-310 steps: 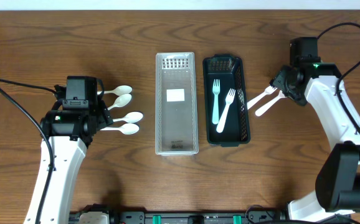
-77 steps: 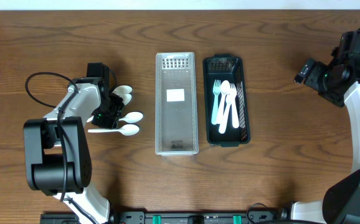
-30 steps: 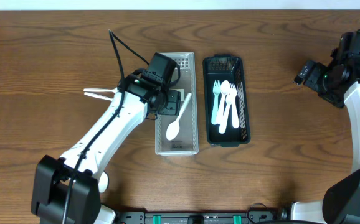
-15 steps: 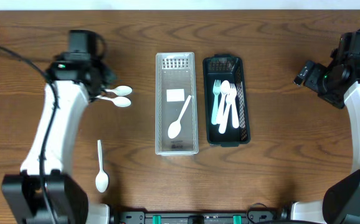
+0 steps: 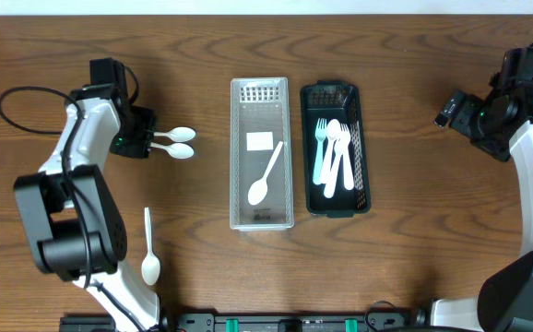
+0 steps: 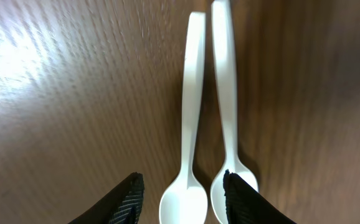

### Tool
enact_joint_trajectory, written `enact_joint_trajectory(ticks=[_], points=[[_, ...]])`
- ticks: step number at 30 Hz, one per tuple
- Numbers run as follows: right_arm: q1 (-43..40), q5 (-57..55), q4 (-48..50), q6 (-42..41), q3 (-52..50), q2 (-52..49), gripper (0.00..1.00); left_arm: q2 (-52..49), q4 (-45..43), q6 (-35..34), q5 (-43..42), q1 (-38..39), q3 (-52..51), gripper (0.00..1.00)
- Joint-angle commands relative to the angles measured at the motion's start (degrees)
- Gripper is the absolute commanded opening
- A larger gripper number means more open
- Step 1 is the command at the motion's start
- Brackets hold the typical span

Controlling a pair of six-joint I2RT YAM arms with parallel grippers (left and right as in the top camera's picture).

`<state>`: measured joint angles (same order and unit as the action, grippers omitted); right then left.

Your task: Pack container

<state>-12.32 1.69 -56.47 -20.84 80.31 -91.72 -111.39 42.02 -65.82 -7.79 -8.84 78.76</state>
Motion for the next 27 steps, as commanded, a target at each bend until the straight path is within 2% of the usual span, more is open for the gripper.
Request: enact_joint_trajectory(ticks=[1, 18, 22, 25, 26, 27], points=[[-0.37, -0.15, -0.24, -0.31, 0.24, -0.28, 0.99, -2.23, -0.50, -1.70, -2.12, 0.02, -0.26, 0.45], [-0.37, -0.15, -0.52, -0.33, 0.24, -0.28, 0.99, -6.38, 1.92, -0.90, -2.01, 0.02, -0.33, 0.42], [-0.37, -0.17, -1.20, -0.33, 0.24, -0.28, 0.99, -6.38, 4.26, -0.87, -1.64, 0.02, -0.66, 0.33], [-0.37, -0.13, -1.46, -0.35, 0.24, -0.28, 0.99, -6.34, 4.87, 0.76, -1.79, 0.02, -0.63, 0.19], [-0.37, -0.13, -1.57, -0.35, 0.24, -0.28, 0.99, -6.25, 4.83, 2.47, -1.90, 0.02, -0.63, 0.11], [-0.37, -0.15, -1.70, -0.33, 0.24, -0.28, 0.99, -6.19, 4.83, 4.42, -1.90, 0.02, -0.61, 0.08]])
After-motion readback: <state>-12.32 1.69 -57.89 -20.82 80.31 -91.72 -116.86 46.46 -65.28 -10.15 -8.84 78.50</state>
